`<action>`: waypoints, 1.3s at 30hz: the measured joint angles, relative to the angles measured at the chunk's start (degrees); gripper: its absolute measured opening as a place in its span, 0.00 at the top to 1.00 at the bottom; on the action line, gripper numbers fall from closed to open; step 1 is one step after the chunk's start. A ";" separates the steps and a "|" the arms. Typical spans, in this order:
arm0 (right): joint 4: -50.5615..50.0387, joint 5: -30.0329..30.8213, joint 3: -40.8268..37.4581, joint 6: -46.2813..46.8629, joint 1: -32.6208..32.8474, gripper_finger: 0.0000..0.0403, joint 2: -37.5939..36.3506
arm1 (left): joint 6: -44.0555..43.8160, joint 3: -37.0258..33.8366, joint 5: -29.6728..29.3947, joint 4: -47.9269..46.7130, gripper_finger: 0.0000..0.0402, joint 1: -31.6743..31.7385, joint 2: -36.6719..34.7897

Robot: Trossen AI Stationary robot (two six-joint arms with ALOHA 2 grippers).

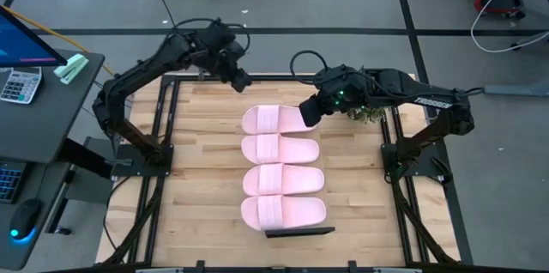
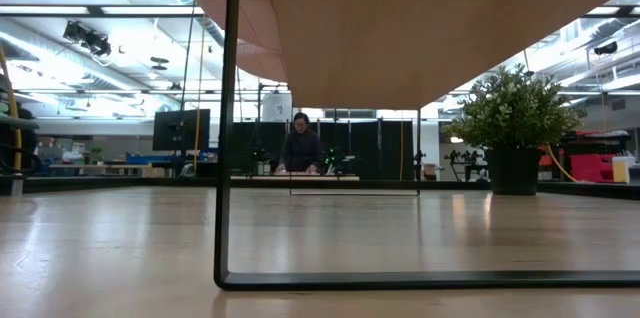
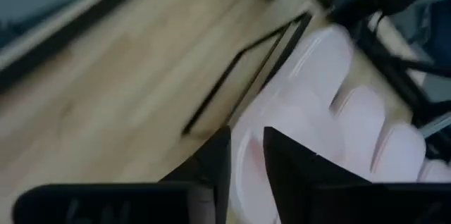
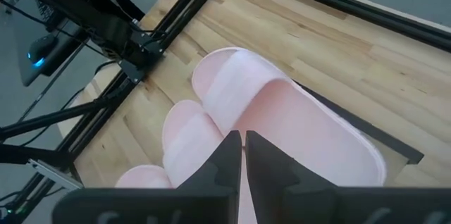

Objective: Pick and place slides into the shelf
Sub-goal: Put the pink slipper on the shelf

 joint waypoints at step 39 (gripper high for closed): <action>-9.98 8.09 -0.02 -3.08 8.02 0.93 -4.48 | -23.79 -10.38 -8.38 9.06 0.55 -14.64 3.10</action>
